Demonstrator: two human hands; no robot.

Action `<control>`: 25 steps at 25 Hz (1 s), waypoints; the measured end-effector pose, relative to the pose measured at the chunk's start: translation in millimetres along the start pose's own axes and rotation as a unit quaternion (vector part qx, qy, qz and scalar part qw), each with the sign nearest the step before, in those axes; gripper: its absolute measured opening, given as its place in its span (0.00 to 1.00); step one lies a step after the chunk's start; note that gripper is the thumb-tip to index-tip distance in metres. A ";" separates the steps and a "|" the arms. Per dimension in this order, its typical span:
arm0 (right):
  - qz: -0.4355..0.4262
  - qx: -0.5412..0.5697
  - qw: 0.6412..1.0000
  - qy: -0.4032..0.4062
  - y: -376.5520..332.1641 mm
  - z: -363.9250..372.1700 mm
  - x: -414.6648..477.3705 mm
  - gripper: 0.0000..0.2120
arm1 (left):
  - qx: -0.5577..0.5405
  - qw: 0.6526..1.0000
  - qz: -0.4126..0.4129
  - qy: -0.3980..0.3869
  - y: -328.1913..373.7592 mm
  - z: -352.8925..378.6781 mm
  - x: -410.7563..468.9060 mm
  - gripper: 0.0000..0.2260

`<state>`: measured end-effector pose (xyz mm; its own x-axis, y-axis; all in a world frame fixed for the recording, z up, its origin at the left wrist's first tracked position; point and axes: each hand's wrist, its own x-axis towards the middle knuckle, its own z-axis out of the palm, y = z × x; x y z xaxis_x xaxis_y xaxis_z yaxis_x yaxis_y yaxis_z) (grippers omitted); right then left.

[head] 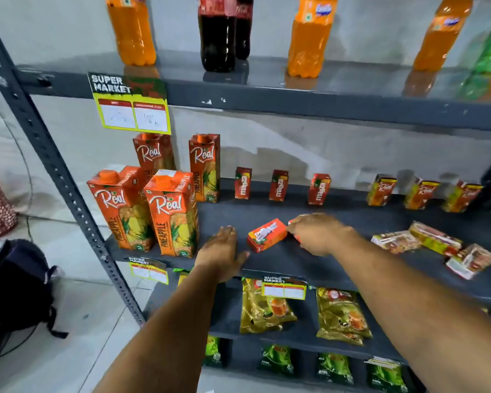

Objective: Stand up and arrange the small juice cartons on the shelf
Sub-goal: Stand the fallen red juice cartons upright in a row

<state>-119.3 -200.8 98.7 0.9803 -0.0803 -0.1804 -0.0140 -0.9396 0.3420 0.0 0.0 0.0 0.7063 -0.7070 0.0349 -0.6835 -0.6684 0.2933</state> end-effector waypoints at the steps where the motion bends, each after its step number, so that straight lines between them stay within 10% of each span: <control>1: 0.007 0.010 1.000 -0.023 -2.0 2.8 11.1 0.14 | 0.008 1.000 0.001 -0.015 -5.4 4.4 6.3 0.35; 18: -0.039 0.111 0.991 -0.066 -15.2 19.7 88.8 0.30 | 0.076 0.996 0.052 0.017 -22.2 26.0 6.5 0.31; 25: 0.155 0.348 0.912 0.151 -28.8 41.5 79.8 0.23 | 0.080 0.994 0.076 -0.014 -25.6 21.5 10.4 0.32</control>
<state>-48.8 -193.9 36.2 0.9163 -0.3810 0.1234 -0.3181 -0.8796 -0.3538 20.9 4.9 -27.7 0.5891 -0.8071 0.0397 -0.8038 -0.5802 0.1313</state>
